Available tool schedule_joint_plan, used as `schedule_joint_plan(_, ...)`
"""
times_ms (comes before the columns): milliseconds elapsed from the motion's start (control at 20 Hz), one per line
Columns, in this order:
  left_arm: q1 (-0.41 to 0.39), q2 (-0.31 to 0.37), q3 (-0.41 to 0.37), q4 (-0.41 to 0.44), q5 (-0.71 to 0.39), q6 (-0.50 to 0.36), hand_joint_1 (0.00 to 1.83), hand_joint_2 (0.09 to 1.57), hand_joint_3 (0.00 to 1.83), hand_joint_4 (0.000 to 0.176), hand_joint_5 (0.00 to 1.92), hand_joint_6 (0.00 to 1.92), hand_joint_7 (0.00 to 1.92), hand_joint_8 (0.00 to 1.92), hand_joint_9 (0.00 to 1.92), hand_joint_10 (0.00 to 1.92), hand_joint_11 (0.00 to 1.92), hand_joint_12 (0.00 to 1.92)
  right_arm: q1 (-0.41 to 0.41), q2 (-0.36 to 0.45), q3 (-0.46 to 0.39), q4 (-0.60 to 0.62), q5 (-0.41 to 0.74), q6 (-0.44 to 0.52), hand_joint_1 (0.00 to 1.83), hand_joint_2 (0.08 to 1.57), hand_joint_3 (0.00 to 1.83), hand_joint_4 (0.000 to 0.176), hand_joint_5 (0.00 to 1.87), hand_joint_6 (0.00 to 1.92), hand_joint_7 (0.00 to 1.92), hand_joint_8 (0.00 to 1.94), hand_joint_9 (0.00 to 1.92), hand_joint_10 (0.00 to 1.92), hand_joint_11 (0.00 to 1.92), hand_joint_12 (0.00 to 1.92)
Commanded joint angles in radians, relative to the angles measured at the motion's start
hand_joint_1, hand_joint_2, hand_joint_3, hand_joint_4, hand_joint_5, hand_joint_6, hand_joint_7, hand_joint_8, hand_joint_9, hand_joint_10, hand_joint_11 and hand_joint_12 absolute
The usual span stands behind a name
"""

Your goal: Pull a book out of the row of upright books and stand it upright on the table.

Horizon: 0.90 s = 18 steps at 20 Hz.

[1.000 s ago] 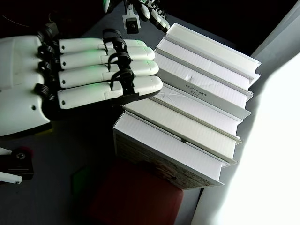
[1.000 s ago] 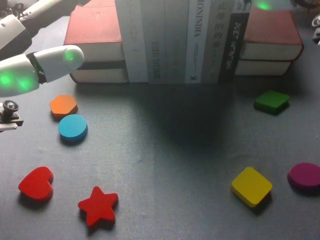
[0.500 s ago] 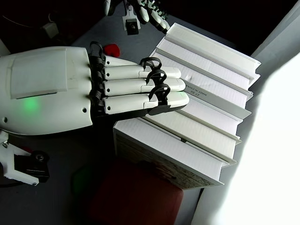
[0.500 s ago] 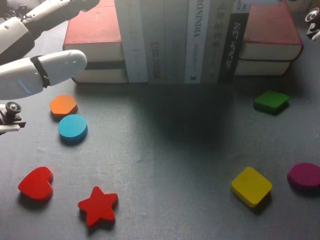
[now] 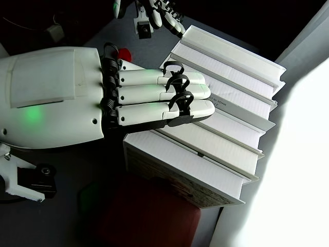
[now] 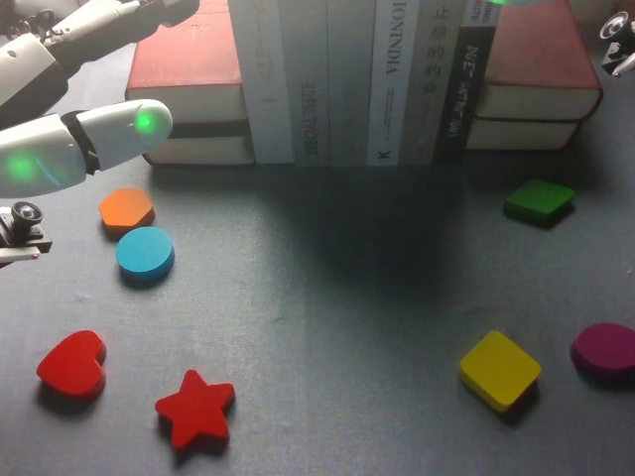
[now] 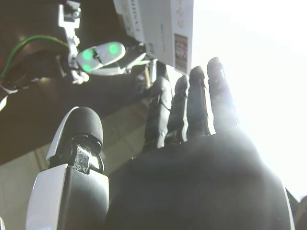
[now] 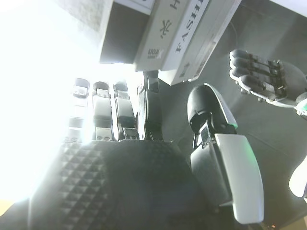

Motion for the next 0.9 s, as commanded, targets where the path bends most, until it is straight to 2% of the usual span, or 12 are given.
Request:
schedule_joint_plan(0,-0.004,-0.001,0.004,-0.039,-0.124,-0.010,0.23,1.36,0.00,0.037,0.13,0.00,0.00,0.00,0.00,0.00,0.00,0.00,-0.003,0.010,-0.015,0.002,0.077,-0.009,0.28,1.40,0.00,0.000,0.72,0.29,0.08,0.01,0.00,0.00,0.00,0.00)
schedule_joint_plan(50,-0.003,-0.001,0.004,-0.040,-0.126,-0.010,0.23,1.37,0.00,0.037,0.12,0.00,0.00,0.00,0.00,0.00,0.00,0.00,-0.006,0.018,-0.024,0.000,0.081,-0.010,0.33,1.40,0.00,0.000,0.69,0.41,0.10,0.00,0.00,0.00,0.00,0.00)
schedule_joint_plan(100,-0.001,-0.001,0.003,-0.043,-0.128,-0.010,0.20,1.37,0.00,0.038,0.11,0.00,0.00,0.00,0.00,0.00,0.00,0.00,-0.015,0.032,-0.041,-0.006,0.093,-0.010,0.65,1.38,0.00,0.123,0.56,1.39,0.11,0.00,0.00,0.00,0.00,0.00)
schedule_joint_plan(150,0.005,-0.001,0.002,-0.051,-0.134,-0.010,0.20,1.36,0.00,0.034,0.12,0.00,0.00,0.00,0.00,0.00,0.00,0.00,-0.042,0.059,-0.073,-0.008,0.129,-0.010,0.78,1.36,0.00,0.095,0.56,1.56,0.12,0.01,0.00,0.00,0.00,0.00)
schedule_joint_plan(200,0.005,-0.001,0.002,-0.051,-0.134,-0.010,0.16,1.37,0.00,0.035,0.11,0.00,0.00,0.00,0.00,0.00,0.00,0.00,-0.042,0.059,-0.073,-0.008,0.129,-0.010,0.79,1.36,0.00,0.100,0.55,1.61,0.12,0.01,0.00,0.00,0.00,0.00)
schedule_joint_plan(250,0.014,-0.001,0.001,-0.064,-0.143,-0.010,0.14,1.37,0.00,0.035,0.11,0.00,0.00,0.00,0.00,0.00,0.00,0.00,-0.086,0.102,-0.124,-0.010,0.188,-0.010,0.78,1.37,0.00,0.119,0.54,1.63,0.12,0.00,0.00,0.00,0.00,0.00)
schedule_joint_plan(300,0.014,-0.001,0.001,-0.064,-0.143,-0.010,0.13,1.36,0.00,0.036,0.11,0.00,0.00,0.00,0.00,0.00,0.00,0.00,-0.104,0.119,-0.144,-0.017,0.212,-0.008,0.79,1.37,0.00,0.103,0.53,1.64,0.11,0.00,0.00,0.00,0.00,0.00)
schedule_joint_plan(350,0.014,-0.001,0.001,-0.065,-0.144,-0.010,0.13,1.36,0.00,0.047,0.11,0.00,0.00,0.00,0.00,0.00,0.00,0.00,-0.116,0.128,-0.156,-0.018,0.227,-0.007,0.73,1.38,0.00,0.161,0.51,1.67,0.12,0.00,0.00,0.00,0.00,0.00)
schedule_joint_plan(400,0.015,-0.001,0.001,-0.066,-0.145,-0.010,0.18,1.35,0.00,0.046,0.11,0.00,0.00,0.00,0.00,0.00,0.00,0.00,-0.132,0.138,-0.167,-0.024,0.245,0.004,0.51,1.38,0.00,0.003,0.52,0.99,0.12,0.00,0.00,0.00,0.00,0.00)
schedule_joint_plan(500,0.019,-0.001,0.000,-0.072,-0.150,-0.010,0.15,1.36,0.00,0.047,0.10,0.00,0.00,0.00,0.00,0.00,0.00,0.00,-0.168,0.147,-0.172,-0.050,0.292,0.065,0.38,1.38,0.00,0.000,0.66,0.48,0.12,0.00,0.00,0.00,0.00,0.00)
schedule_joint_plan(600,0.021,0.000,0.000,-0.073,-0.151,-0.010,0.15,1.36,0.00,0.045,0.09,0.00,0.00,0.00,0.00,0.00,0.00,0.00,-0.190,0.158,-0.184,-0.067,0.326,0.094,0.39,1.39,0.00,0.000,0.72,0.23,0.13,0.00,0.00,0.00,0.00,0.00)
schedule_joint_plan(850,0.023,0.000,0.000,-0.077,-0.154,-0.010,0.13,1.37,0.00,0.054,0.08,0.00,0.00,0.00,0.00,0.00,0.00,0.00,-0.215,0.188,-0.215,-0.109,0.371,0.131,0.35,1.42,0.00,0.000,0.71,0.07,0.12,0.00,0.00,0.00,0.00,0.00)
